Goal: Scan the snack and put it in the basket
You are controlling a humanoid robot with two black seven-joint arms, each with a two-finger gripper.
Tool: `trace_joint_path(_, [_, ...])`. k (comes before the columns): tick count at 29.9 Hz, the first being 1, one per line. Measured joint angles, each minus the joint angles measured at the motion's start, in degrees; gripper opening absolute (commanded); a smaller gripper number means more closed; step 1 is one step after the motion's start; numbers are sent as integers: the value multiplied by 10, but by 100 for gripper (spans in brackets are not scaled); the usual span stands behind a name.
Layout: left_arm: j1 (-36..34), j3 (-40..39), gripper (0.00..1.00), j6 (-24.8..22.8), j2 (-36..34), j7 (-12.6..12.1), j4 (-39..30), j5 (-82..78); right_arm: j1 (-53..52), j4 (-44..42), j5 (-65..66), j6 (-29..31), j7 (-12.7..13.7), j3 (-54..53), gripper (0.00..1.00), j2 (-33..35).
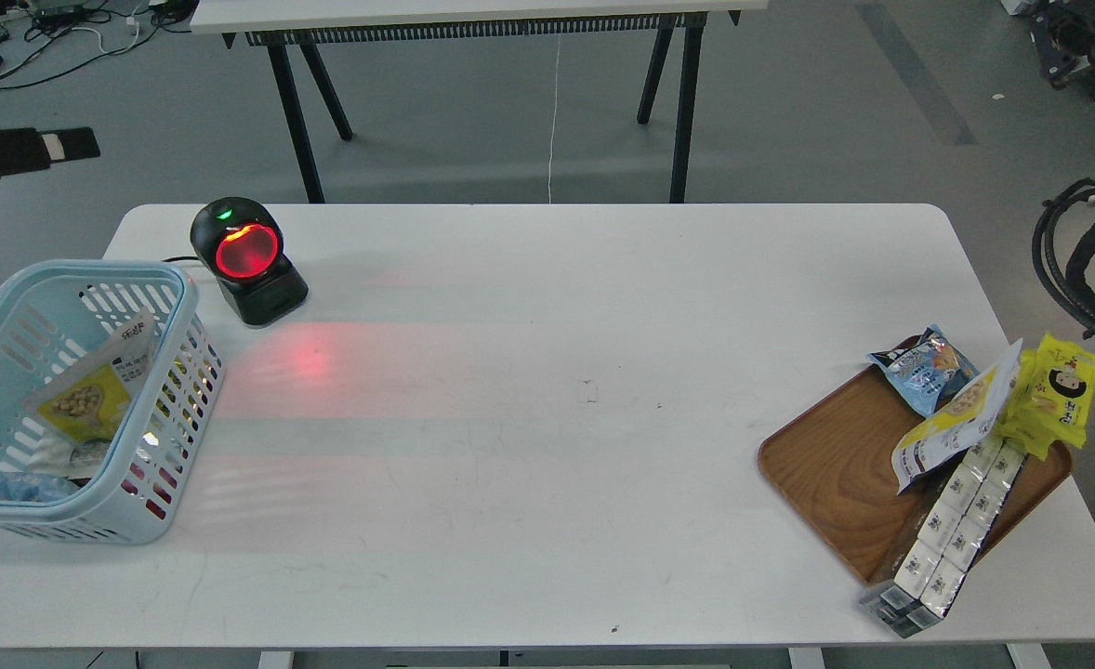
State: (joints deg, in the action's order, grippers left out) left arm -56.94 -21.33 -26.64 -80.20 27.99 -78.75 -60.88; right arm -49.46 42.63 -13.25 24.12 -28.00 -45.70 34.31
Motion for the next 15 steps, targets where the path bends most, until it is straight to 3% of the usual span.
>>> trace_joint_path(5, [-30, -10, 98, 4, 71, 0, 33, 64, -2, -2, 2, 0, 1, 1, 99, 7])
trace_joint_path(15, [-42, -88, 100, -13, 319, 0, 268, 281, -12, 3, 2, -1, 33, 0, 99, 9])
